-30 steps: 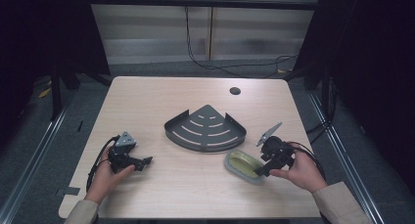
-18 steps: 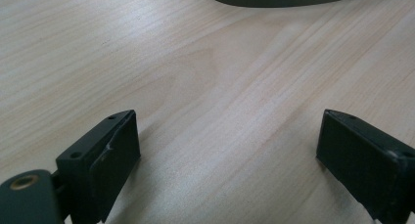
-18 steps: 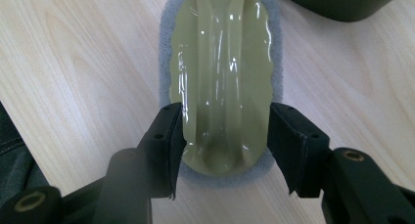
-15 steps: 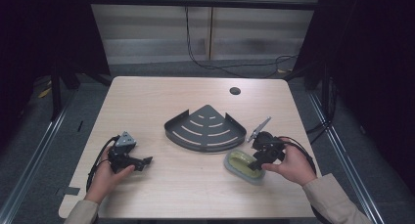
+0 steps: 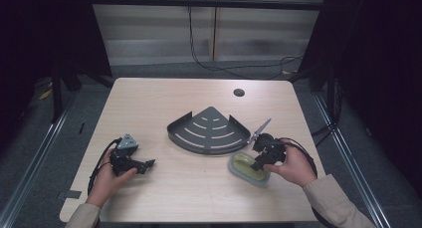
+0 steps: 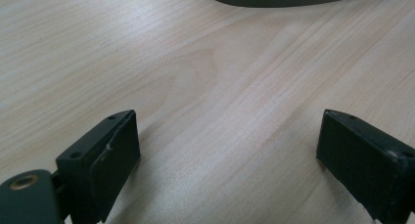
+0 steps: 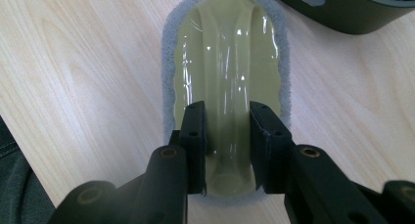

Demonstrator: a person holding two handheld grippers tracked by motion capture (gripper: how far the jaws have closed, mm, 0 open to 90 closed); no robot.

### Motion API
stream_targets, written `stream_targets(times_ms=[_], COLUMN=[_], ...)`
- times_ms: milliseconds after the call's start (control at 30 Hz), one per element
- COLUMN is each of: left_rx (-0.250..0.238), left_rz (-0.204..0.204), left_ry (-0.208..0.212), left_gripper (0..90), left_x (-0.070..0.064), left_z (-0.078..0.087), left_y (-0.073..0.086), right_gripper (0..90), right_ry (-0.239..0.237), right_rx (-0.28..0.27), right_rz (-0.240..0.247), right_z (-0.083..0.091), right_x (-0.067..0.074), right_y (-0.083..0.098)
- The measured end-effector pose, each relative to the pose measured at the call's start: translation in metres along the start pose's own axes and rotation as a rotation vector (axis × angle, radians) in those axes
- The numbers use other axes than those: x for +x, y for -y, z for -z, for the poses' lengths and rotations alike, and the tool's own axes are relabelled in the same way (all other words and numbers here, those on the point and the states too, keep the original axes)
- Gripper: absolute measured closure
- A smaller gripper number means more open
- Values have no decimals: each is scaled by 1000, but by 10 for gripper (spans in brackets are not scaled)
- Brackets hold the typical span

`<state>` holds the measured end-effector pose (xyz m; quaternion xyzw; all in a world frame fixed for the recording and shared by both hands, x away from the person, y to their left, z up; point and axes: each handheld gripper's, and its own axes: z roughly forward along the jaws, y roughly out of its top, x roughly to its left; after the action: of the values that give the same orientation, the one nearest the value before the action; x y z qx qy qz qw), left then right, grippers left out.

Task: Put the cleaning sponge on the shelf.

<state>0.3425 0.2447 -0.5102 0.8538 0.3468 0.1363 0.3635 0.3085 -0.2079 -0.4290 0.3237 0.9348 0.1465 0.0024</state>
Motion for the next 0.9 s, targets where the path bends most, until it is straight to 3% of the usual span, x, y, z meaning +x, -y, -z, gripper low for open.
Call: stream_targets(times_ms=[600,900], left_rx=[0,0], left_rz=[0,0], left_ry=[0,0], left_gripper=[83,83], left_x=[0,0], left_z=[0,0], left_y=[0,0], right_gripper=[708,708], right_ry=[31,50], right_rx=[-13,-10], right_rz=[-25,-13], right_z=[36,56], right_x=[-8,-9], right_y=[0,-14])
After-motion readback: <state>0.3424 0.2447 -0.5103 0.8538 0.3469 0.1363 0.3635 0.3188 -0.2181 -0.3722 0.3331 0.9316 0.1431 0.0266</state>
